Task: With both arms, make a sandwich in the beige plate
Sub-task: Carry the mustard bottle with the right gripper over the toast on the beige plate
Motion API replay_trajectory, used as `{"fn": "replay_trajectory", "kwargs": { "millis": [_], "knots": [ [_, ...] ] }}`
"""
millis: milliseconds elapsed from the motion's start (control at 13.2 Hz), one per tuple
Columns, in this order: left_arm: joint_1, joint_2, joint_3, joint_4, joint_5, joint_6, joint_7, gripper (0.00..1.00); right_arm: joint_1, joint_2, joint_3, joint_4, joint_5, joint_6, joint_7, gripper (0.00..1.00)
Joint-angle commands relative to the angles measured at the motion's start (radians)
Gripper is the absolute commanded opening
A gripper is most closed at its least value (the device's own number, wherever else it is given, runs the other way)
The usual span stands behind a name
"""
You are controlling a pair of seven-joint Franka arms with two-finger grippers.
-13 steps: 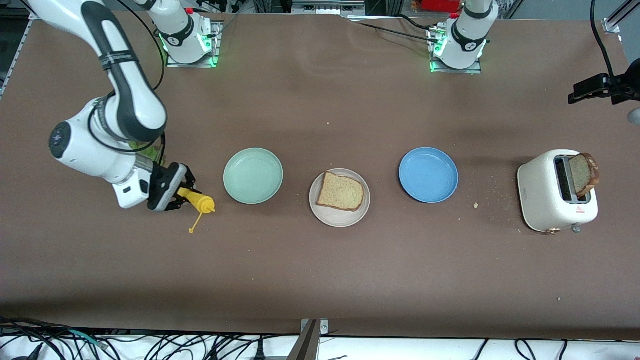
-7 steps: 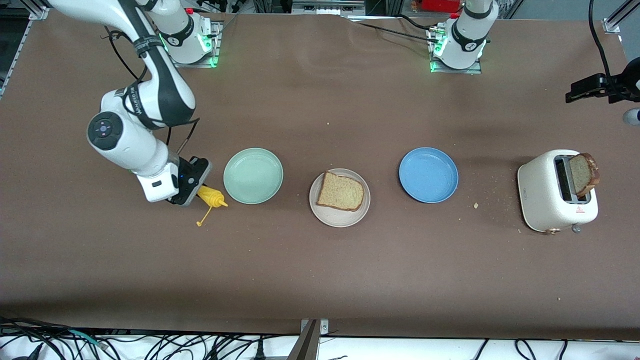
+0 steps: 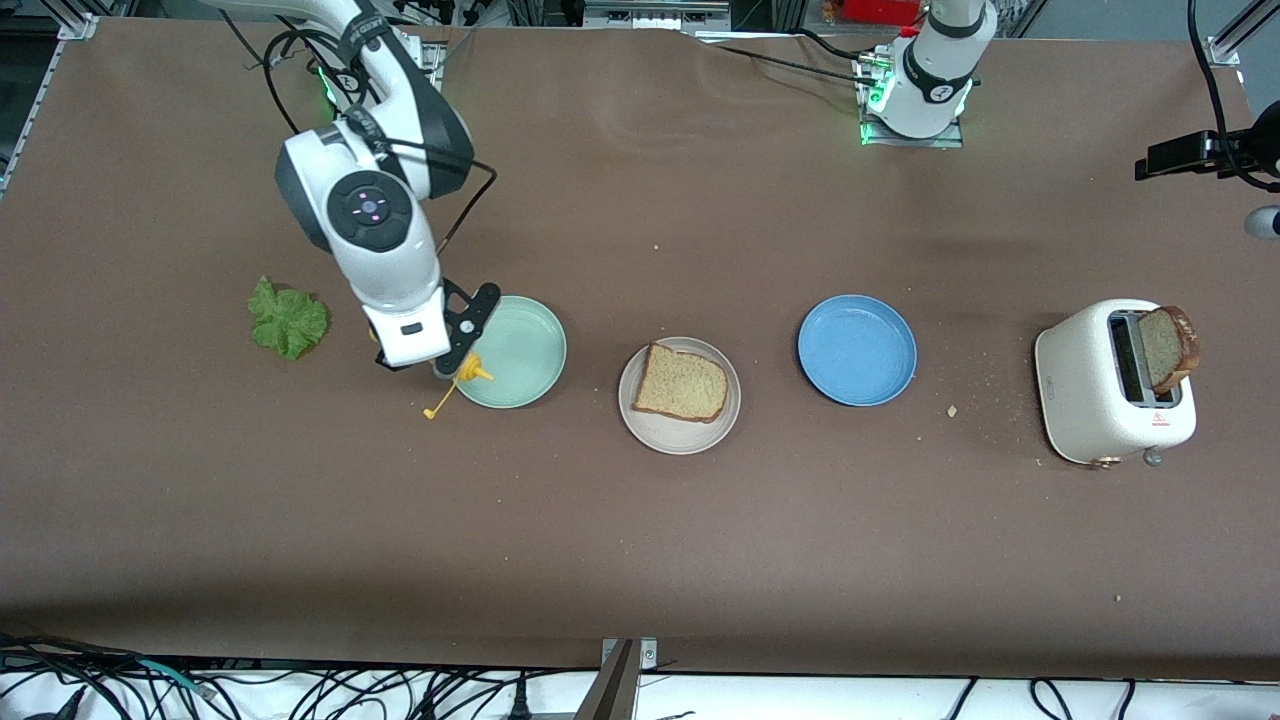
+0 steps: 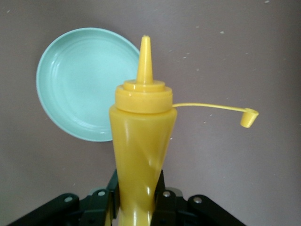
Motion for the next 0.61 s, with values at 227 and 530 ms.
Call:
{"fn": "replay_trajectory", "kwargs": {
  "millis": [227,530],
  "knots": [
    [0.003,-0.007,-0.011,0.119,0.093,-0.220,-0.005,1.00,0.088,0.172,0.018,0.231,-0.087,-0.145,0.111,0.31],
    [-0.009,0.022,-0.013,0.157,0.121,-0.198,-0.003,1.00,0.172,0.235,0.018,0.290,-0.142,-0.215,0.212,0.32]
  ]
}}
